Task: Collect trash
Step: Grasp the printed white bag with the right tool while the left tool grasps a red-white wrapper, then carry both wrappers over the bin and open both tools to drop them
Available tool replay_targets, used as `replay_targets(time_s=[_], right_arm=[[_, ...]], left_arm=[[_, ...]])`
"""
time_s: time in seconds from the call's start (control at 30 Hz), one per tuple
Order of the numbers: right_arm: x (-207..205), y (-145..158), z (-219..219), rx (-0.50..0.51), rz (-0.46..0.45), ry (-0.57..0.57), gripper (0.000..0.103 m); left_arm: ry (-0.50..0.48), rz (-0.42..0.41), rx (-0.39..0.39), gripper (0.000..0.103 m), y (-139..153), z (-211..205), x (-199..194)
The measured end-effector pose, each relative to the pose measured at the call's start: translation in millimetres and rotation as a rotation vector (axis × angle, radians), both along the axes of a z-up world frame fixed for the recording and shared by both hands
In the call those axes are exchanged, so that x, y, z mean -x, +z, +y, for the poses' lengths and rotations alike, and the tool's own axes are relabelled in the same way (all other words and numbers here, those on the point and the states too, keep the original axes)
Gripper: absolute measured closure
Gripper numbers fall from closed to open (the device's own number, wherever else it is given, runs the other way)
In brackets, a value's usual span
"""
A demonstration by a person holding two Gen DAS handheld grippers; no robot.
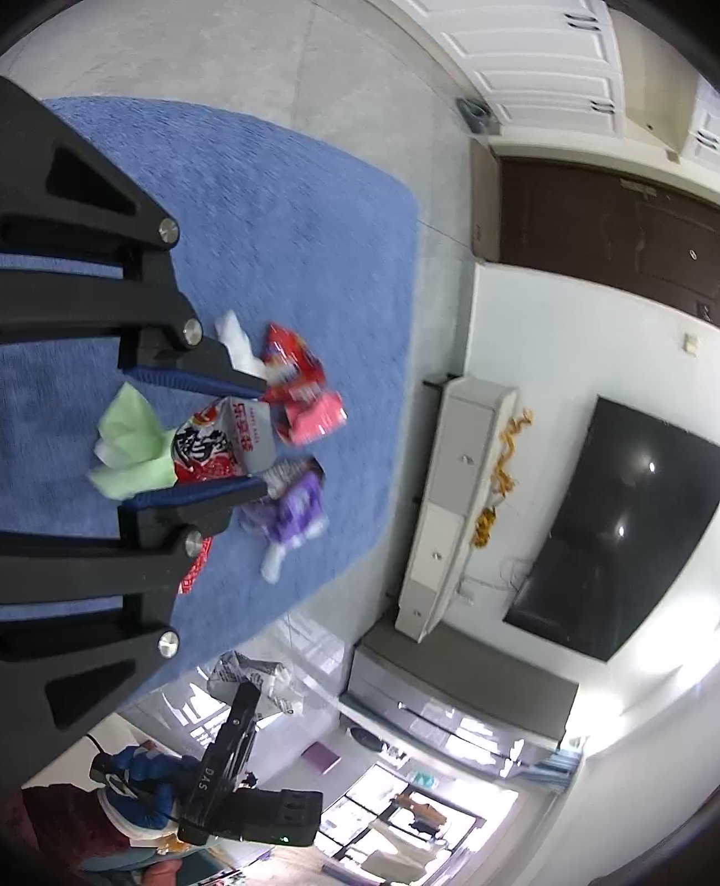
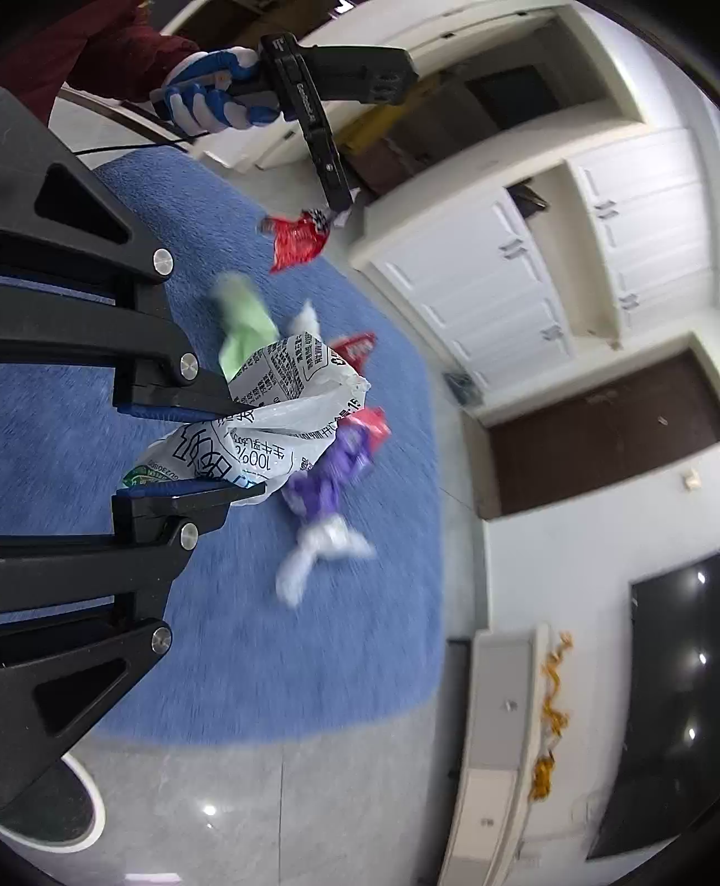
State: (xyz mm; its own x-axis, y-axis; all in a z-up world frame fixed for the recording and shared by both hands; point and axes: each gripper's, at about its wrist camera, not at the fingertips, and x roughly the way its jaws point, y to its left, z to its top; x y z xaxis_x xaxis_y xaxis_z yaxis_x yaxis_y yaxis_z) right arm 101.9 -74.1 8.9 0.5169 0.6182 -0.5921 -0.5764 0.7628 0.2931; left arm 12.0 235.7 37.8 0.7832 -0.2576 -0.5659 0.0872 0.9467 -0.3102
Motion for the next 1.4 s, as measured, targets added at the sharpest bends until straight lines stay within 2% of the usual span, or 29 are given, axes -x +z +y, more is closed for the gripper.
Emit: replay_targets(time_s=[0.13,0.27,0.5,0.77,0.9,1.0,1.13,1.2,1.23,1.3,1.4], right_arm=[[10,14,-48,-0.025,-0.047,-0.101,0.086],[18,17,-99,-0.054,-0.068,-0.212,0.086],[33,-5,-201,-0.076,-0.051,-0.471,0.086],[48,-71,-294,-0.092,0.102,-0.724,0.086],[47,-106,-323,-0.094,0.19,-0.799,0.085],[46,-131,-338,-0.113,0.249,-0.839,0.082],[45,-156,-356,-0.114,0.306,-0.883,0.08],[48,-165,-364,-0.105,0.322,-0.903,0.076],[49,-168,-366,-0.101,0.327,-0.911,0.07],[51,-173,-372,-0.104,0.334,-0.928,0.062],[55,-177,-379,-0.106,0.343,-0.953,0.061]], left_arm=[[-0.064,-0.012,0.015,0.076,17,-30,-10],[-0.154,-0.008,0.002,0.076,29,-80,-33],[-0.373,0.039,-0.05,0.076,26,-209,-78],[-0.586,0.155,-0.124,0.076,-17,-374,-122],[-0.633,0.181,-0.186,0.075,-43,-435,-132],[-0.665,0.23,-0.196,0.075,-66,-476,-142],[-0.712,0.281,-0.169,0.074,-91,-509,-150],[-0.741,0.322,-0.139,0.072,-103,-523,-152],[-0.749,0.338,-0.135,0.071,-108,-530,-153],[-0.752,0.353,-0.135,0.06,-115,-540,-153],[-0.752,0.368,-0.127,0.059,-119,-544,-153]])
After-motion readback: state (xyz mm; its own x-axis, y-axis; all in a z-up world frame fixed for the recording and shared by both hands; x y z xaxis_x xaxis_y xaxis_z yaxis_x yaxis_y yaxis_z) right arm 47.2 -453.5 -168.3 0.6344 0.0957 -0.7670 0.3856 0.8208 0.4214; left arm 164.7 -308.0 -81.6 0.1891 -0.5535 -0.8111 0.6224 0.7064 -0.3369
